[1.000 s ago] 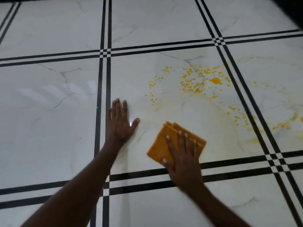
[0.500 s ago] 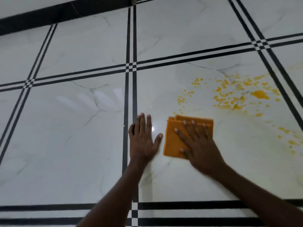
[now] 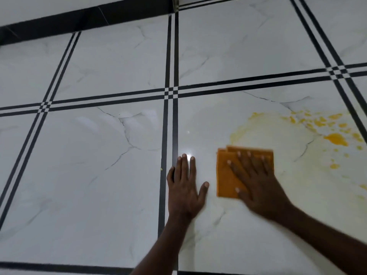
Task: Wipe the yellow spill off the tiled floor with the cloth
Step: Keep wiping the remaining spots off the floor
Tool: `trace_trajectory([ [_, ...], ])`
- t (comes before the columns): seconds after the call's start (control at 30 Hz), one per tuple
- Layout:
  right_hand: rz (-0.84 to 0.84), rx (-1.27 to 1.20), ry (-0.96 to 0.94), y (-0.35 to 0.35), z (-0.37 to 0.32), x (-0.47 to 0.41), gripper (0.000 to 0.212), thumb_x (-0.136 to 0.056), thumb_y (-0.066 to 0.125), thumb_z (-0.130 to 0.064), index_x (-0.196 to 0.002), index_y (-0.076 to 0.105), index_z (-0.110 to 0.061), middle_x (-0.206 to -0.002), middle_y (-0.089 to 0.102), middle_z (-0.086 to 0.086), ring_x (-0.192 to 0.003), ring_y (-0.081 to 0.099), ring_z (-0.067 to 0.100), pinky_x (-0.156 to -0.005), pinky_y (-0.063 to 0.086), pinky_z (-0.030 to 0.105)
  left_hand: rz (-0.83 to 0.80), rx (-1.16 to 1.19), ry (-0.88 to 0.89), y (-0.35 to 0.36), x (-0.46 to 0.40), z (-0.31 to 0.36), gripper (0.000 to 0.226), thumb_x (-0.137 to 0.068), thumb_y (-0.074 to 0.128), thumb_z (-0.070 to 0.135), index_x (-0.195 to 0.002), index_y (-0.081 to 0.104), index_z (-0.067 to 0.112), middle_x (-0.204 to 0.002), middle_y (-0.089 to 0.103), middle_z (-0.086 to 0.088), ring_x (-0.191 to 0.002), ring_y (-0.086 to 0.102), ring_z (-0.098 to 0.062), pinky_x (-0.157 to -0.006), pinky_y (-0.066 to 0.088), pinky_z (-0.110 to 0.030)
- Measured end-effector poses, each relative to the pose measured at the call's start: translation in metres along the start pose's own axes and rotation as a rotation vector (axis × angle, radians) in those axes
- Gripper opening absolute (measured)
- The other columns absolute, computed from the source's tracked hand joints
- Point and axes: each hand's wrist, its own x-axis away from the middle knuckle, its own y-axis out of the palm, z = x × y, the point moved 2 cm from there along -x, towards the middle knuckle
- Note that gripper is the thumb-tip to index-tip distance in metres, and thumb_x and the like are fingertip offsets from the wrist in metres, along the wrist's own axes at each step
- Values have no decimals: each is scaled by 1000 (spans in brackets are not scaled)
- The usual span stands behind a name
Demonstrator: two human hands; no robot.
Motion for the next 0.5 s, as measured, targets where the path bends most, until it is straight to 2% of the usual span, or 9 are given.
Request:
trace_trajectory([
  [0.1, 21, 54, 157, -13, 67, -94, 78, -94, 38, -51, -163, 22, -19, -166, 30, 21, -151, 29, 46, -120, 21, 65, 10, 8, 2, 0, 0, 1, 79, -98, 37, 57, -161, 14, 15, -170, 5, -7, -157, 2, -23, -121, 19, -49],
  [0.17, 68, 46, 341, -21, 97, -116, 75, -96, 32, -51, -163, 25, -19, -165, 30, 23, -149, 30, 48, -119, 20, 65, 6, 3, 1, 0, -1, 1, 79, -98, 36, 57, -161, 13, 16, -170, 5, -7, -157, 2, -23, -122, 19, -49],
  [0.2, 86, 34, 370, -19, 95, -111, 73, -98, 31, -52, -163, 25, -20, -166, 28, 22, -150, 28, 48, -120, 20, 65, -1, 4, -1, 1, 0, 1, 79, -98, 36, 57, -161, 13, 16, -170, 4, -7, -157, 1, -23, -122, 18, -49],
  [0.27, 75, 28, 293, -11, 59, -74, 70, -100, 29, -54, -164, 23, -24, -169, 22, 20, -153, 24, 46, -121, 19, 66, -20, 11, -6, 0, 0, 1, 79, -98, 34, 57, -162, 11, 16, -170, 2, -6, -157, 0, -22, -122, 18, -49],
  [0.37, -58, -32, -17, 1, -14, 10, 74, -98, 39, -57, -164, 19, -30, -172, 13, 12, -158, 13, 39, -124, 15, 64, -43, 18, -23, -3, -1, 2, 79, -98, 32, 58, -162, 8, 18, -170, -1, -6, -157, -1, -22, -121, 19, -50],
  [0.43, -105, -9, -152, -5, -2, 21, 76, -97, 41, -61, -164, 18, -32, -173, 11, 7, -159, 11, 35, -124, 14, 60, -56, 25, -29, -3, -1, 2, 79, -98, 31, 57, -162, 8, 18, -170, -1, -6, -157, -2, -22, -121, 19, -50],
  [0.5, -142, 20, -170, -9, 44, -8, 75, -98, 34, -65, -164, 17, -34, -173, 14, 8, -158, 15, 37, -123, 18, 60, -50, 33, -25, -4, -2, 2, 79, -97, 32, 57, -162, 10, 18, -170, 2, -7, -157, 0, -22, -121, 19, -50],
])
